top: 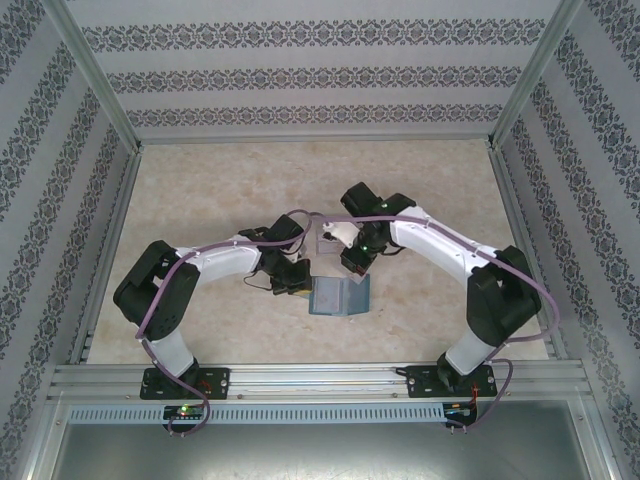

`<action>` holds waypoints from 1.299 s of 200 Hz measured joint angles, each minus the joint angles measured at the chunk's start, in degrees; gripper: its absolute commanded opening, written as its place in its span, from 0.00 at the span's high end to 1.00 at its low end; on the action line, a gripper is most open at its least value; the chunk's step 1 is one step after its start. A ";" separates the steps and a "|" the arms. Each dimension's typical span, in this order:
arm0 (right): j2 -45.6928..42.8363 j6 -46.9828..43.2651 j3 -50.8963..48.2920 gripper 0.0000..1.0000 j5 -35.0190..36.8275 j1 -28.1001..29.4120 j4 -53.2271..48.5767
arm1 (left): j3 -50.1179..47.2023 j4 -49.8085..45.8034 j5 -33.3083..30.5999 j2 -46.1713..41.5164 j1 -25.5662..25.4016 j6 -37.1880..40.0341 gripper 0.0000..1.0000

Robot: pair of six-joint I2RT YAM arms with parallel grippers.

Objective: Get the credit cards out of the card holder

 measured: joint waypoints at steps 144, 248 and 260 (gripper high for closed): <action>20.33 -27.65 29.83 1.00 4.94 -2.43 -15.91 | -4.63 2.51 0.94 -2.86 3.63 -0.26 0.96; 34.29 -33.81 50.62 1.00 6.43 -3.02 -24.92 | -4.81 2.64 1.95 -2.86 5.68 -0.42 0.96; 35.21 -34.23 51.87 1.00 6.47 -3.02 -25.64 | -4.87 2.62 1.97 -2.86 5.90 -0.42 0.96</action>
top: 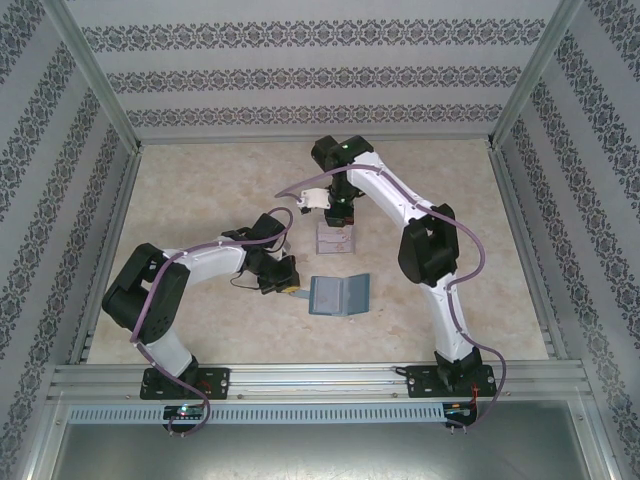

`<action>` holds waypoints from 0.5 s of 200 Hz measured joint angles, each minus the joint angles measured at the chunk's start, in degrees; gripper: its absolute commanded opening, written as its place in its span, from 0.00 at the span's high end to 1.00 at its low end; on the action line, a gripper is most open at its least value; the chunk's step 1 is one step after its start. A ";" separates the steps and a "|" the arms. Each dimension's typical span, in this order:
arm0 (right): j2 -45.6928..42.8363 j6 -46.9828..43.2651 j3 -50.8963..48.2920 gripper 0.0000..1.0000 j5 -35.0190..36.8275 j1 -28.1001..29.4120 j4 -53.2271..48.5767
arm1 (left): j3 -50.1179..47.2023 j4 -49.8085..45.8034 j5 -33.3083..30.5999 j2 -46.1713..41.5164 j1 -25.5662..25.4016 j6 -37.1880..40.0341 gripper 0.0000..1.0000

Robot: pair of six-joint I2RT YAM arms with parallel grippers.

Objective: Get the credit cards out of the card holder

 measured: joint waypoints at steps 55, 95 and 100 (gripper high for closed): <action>2.01 -0.83 0.42 1.00 0.00 0.02 -1.57 | -0.07 0.00 0.00 -0.04 0.46 0.02 0.96; 4.07 -0.85 0.39 1.00 -0.17 0.02 -1.55 | -0.42 -0.04 0.00 -0.20 0.46 0.04 0.96; 4.13 -0.85 0.37 1.00 -0.28 0.04 -1.57 | -0.48 -0.04 -0.02 -0.24 0.46 0.02 0.96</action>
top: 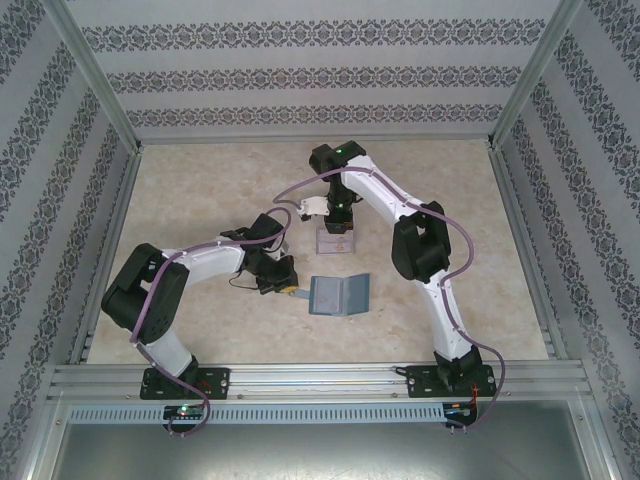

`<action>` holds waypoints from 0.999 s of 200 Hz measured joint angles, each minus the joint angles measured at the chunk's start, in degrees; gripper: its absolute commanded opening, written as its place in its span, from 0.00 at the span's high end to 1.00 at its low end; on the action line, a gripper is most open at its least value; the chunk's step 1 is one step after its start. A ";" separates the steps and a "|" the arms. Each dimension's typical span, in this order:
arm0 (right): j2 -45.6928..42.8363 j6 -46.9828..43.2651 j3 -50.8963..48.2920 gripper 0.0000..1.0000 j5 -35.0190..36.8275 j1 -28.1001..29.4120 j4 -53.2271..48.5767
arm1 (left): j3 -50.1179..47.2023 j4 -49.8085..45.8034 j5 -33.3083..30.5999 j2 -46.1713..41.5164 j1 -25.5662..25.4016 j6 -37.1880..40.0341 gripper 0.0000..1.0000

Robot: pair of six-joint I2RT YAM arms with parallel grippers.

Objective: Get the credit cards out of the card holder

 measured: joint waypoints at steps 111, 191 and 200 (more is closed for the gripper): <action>0.09 0.07 -0.63 0.87 -1.25 -0.33 0.50 | -0.09 -0.20 0.00 -0.74 0.02 0.00 0.96; -9.70 4.15 -10.32 0.86 3.13 -0.37 10.10 | 0.33 -1.29 -0.02 -1.49 0.02 0.26 0.96; -11.80 5.73 -13.05 0.86 3.67 -0.37 12.33 | 0.68 -1.53 0.00 -1.49 0.02 0.28 0.96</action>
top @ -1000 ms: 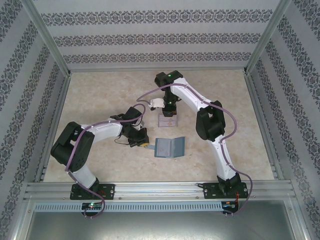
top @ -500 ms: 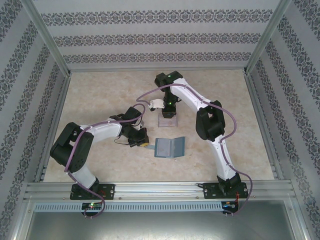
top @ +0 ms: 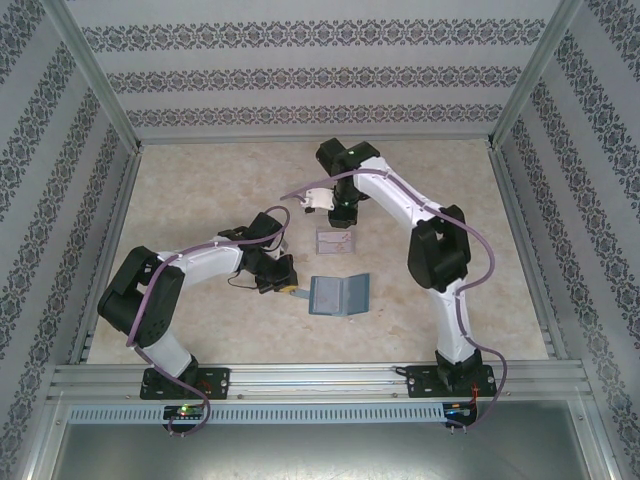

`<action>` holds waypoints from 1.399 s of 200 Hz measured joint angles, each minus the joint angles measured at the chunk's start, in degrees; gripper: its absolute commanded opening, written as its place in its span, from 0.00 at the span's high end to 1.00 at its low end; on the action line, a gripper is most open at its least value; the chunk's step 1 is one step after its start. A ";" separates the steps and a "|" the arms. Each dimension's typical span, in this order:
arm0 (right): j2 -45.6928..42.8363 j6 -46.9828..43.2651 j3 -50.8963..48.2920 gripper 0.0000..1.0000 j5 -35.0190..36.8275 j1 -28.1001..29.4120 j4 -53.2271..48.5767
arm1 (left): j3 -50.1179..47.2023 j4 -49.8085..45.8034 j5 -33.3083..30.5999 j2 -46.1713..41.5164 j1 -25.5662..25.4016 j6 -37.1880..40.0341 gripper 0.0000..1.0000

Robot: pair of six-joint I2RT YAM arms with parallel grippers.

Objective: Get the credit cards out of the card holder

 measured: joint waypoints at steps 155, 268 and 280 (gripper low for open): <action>-24.76 61.70 -38.93 0.89 -3.72 1.88 26.05 | 5.60 1.14 1.51 2.01 -0.22 0.11 0.96; -28.35 87.89 -51.01 0.82 -11.54 6.91 34.80 | 5.68 4.72 3.02 5.51 -3.06 -0.85 0.99; -28.35 89.61 -51.69 0.81 -11.47 7.26 35.01 | 5.66 5.03 3.06 5.60 -3.17 -0.98 0.99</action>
